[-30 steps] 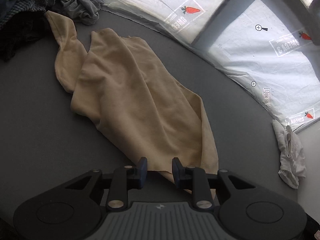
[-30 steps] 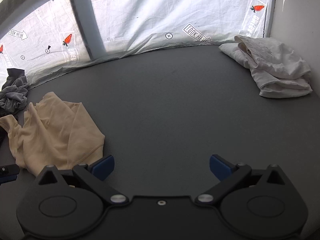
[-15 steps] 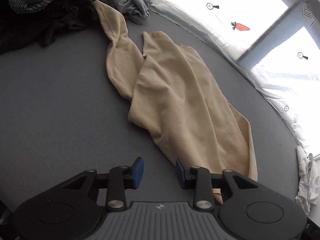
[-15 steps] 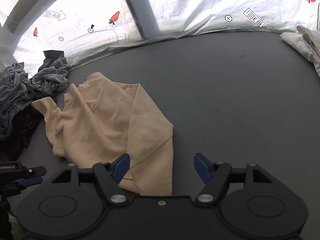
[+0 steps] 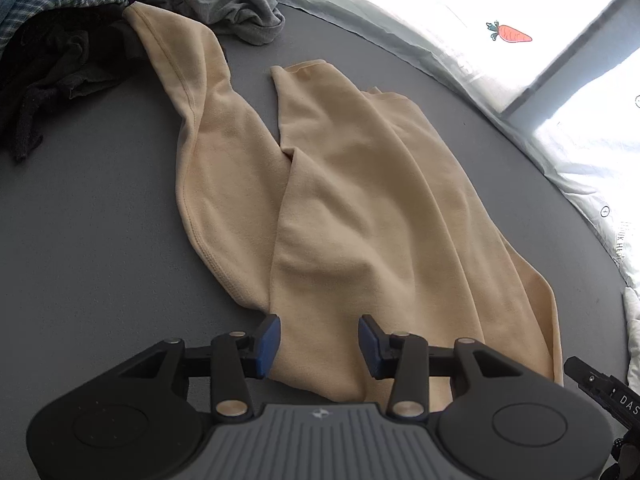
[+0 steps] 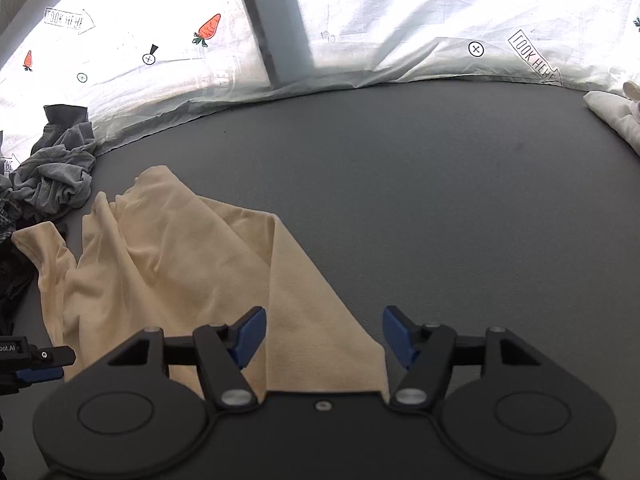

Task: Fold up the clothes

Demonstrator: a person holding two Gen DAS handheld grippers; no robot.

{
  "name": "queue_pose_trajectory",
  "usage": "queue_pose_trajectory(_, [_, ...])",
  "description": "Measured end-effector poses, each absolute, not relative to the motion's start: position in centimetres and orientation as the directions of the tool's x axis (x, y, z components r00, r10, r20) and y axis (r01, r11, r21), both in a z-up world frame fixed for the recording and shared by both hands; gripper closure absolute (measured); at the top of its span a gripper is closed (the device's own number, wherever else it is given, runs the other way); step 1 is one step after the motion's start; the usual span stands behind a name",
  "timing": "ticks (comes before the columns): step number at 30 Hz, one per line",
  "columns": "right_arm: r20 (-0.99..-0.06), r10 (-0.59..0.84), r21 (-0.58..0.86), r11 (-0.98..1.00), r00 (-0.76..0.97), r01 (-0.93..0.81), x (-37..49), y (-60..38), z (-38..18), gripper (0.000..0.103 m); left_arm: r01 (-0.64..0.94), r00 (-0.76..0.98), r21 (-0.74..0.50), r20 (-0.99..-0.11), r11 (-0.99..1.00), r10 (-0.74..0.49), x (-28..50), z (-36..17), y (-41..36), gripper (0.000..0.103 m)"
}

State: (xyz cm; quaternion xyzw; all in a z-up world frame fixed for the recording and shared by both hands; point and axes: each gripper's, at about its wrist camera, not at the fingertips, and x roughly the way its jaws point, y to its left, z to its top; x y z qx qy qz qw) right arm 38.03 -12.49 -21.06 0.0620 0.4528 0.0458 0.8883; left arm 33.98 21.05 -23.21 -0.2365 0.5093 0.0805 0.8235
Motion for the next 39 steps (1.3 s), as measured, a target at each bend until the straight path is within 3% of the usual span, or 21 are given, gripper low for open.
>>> queue_pose_trajectory(3, [-0.808,0.111,0.087,0.994,0.579,-0.069,41.2,-11.0,-21.8,0.051,-0.366,0.475,-0.294,-0.875,0.883,-0.095,35.4,-23.4,22.1,0.058])
queue_pose_trajectory(11, [-0.859,0.167,0.052,0.969,0.484,-0.243,47.4,-7.4,-24.2,0.056,-0.361,0.504,-0.299,-0.860,0.883,-0.085,41.5,-24.8,25.0,0.050])
queue_pose_trajectory(12, [-0.868,0.173,0.047,0.962,0.466,-0.269,48.0,-6.9,-24.6,0.067,-0.357,0.506,-0.302,-0.858,0.884,-0.088,42.2,-25.0,25.2,0.049])
queue_pose_trajectory(14, [-0.867,0.189,0.049,0.953,0.461,-0.297,48.5,-6.4,-24.8,0.077,-0.358,0.500,-0.300,-0.861,0.884,-0.090,43.5,-25.8,25.6,0.049])
queue_pose_trajectory(15, [-0.863,0.197,0.055,0.952,0.466,-0.301,48.6,-6.3,-24.8,0.094,-0.360,0.496,-0.293,-0.864,0.886,-0.084,44.0,-26.1,25.6,0.049])
queue_pose_trajectory(16, [-0.857,0.205,0.064,0.953,0.474,-0.296,48.6,-6.5,-24.7,0.101,-0.358,0.503,-0.290,-0.861,0.887,-0.079,44.2,-26.1,25.6,0.048])
queue_pose_trajectory(22, [-0.772,0.165,0.045,0.977,0.614,-0.206,46.4,-8.9,-22.1,0.101,-0.378,0.494,-0.283,-0.867,0.882,-0.066,43.8,-26.3,25.6,0.048])
queue_pose_trajectory(26, [-0.685,-0.038,-0.139,0.987,0.728,-0.079,43.1,-12.2,-19.3,0.101,-0.363,0.493,-0.275,-0.867,0.890,-0.067,42.6,-26.0,25.1,0.048])
queue_pose_trajectory(30, [-0.584,-0.307,-0.298,0.942,0.752,0.154,40.0,-17.8,-17.0,0.101,-0.323,0.485,-0.234,-0.873,0.917,-0.052,41.7,-25.8,24.1,0.048])
queue_pose_trajectory(35, [-0.661,-0.474,-0.353,0.881,0.582,0.316,38.3,-24.4,-18.4,0.099,-0.293,0.481,-0.231,-0.874,0.928,-0.066,42.0,-25.4,23.5,0.048])
queue_pose_trajectory(39, [-0.667,-0.439,-0.314,0.898,0.601,0.308,38.7,-23.9,-19.1,0.061,-0.283,0.498,-0.215,-0.866,0.935,-0.049,43.5,-24.9,23.5,0.046])
